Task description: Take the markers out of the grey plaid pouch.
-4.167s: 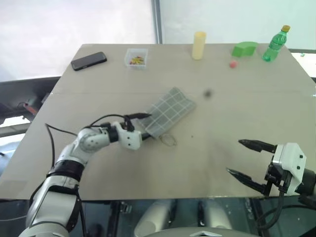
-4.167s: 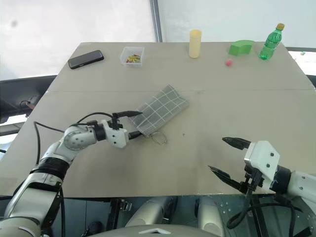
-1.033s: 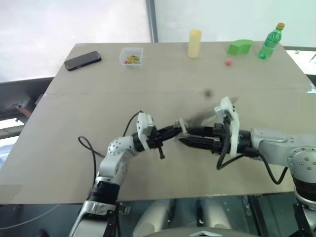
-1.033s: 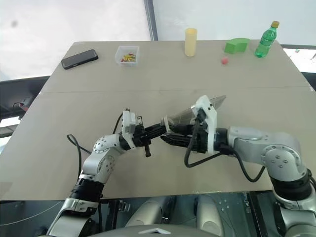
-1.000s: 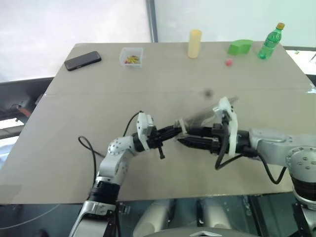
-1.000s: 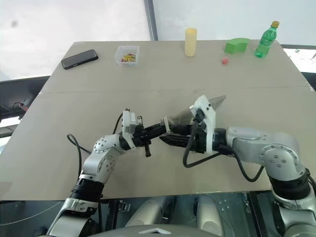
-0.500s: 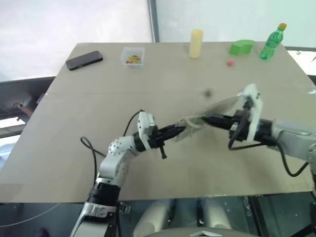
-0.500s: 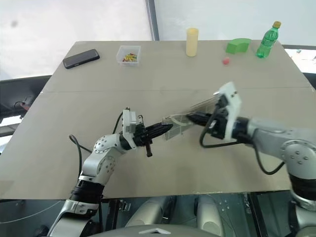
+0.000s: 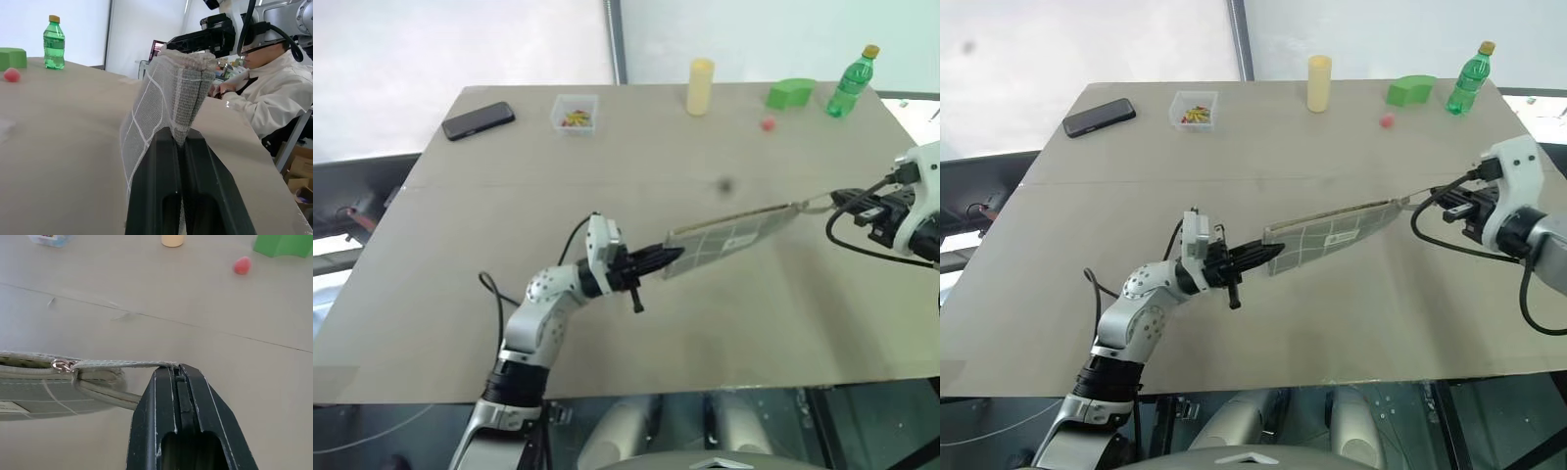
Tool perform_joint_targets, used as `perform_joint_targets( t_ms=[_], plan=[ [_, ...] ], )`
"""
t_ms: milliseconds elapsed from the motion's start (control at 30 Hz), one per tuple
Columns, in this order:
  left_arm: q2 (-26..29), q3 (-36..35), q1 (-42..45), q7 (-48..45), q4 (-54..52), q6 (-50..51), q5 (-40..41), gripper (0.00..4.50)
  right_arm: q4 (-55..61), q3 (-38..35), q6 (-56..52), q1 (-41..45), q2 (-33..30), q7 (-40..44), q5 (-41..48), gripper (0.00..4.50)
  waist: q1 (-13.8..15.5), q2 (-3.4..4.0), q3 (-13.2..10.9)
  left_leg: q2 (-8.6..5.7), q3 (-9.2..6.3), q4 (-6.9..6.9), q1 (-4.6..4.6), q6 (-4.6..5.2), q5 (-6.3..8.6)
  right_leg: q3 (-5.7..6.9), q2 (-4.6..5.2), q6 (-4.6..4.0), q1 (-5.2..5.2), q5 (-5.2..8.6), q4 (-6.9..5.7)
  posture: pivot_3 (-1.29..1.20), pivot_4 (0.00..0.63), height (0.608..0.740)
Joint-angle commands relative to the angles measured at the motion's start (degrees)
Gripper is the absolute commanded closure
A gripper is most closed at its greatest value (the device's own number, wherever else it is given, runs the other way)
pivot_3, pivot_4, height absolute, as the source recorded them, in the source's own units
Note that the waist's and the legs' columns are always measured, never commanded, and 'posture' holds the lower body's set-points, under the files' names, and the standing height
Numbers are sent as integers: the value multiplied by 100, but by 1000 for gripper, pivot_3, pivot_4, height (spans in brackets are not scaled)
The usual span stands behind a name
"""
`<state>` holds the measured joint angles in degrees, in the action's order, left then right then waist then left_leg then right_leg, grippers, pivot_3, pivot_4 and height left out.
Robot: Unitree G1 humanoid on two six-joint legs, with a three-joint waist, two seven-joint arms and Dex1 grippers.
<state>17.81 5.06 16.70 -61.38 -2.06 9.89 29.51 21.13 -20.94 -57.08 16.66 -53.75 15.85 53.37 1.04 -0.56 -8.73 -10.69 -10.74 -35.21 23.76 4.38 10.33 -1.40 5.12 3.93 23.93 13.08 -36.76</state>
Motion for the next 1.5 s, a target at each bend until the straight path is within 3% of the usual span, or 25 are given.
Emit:
perform_joint_targets(
  t_ms=[33,333,500,600,733,867,1000,1067,1167,1267,1500],
  plan=[
    [-5,-120,49,-69,61,-310,-24,4500,136,-340,-11,8,-66,14,-124,4457,1,0,0,0,0,0,0,0,0,0,0,0,0,0,1,0,150,740],
    [-11,-70,-50,-186,285,-647,-162,4500,294,-446,125,-169,-12,119,-359,4457,9,0,0,0,0,0,1,0,0,0,0,0,0,0,1,0,150,740],
    [-136,-27,-7,-166,578,-1016,-340,4500,679,-433,579,-595,-31,790,-522,4457,15,0,0,0,0,0,1,0,0,0,0,0,0,0,0,0,150,740],
    [-222,-3,-29,-193,704,-1137,-365,4500,1008,-395,720,-965,-55,935,-758,3602,36,1,0,0,-2,0,1,0,0,3,0,0,0,0,1,0,150,740],
    [-330,58,-44,-242,838,-1247,-388,4500,1512,-806,610,-1533,57,1016,-674,1668,69,1,0,0,-1,-2,0,0,0,2,0,1,-1,0,0,0,150,740],
    [-394,79,92,-355,1095,-1377,-446,4500,1887,-1839,435,-2015,231,1110,-38,1668,137,1,1,0,-1,-3,0,0,0,1,0,1,-2,0,-1,0,150,740],
    [-464,87,330,-498,1446,-1591,-519,4500,2063,-2454,429,-1660,309,431,1899,1668,131,2,1,0,-1,-6,-1,0,0,2,0,2,-6,0,-1,0,150,740],
    [-513,107,441,-592,1604,-1716,-535,4500,2202,-1859,422,-1261,221,-105,2379,2041,102,2,1,3,6,-6,-4,0,0,-5,0,3,-7,-1,-1,0,150,740],
    [-587,105,525,-673,1751,-1825,-541,4500,2348,-811,364,-756,228,-470,2383,3318,78,0,1,11,14,-6,-4,0,0,4,8,6,-4,-2,-1,0,150,740],
    [-629,133,549,-752,1809,-1941,-569,4500,2286,270,316,-282,316,-576,1850,4436,80,0,1,13,12,-5,1,1,0,12,7,6,0,-4,2,0,150,740],
    [-663,175,266,-846,1397,-1815,-332,4500,1931,1597,271,127,323,-245,641,4436,128,0,0,3,11,-5,5,3,1,13,12,6,1,-5,9,0,150,740]
  ],
)
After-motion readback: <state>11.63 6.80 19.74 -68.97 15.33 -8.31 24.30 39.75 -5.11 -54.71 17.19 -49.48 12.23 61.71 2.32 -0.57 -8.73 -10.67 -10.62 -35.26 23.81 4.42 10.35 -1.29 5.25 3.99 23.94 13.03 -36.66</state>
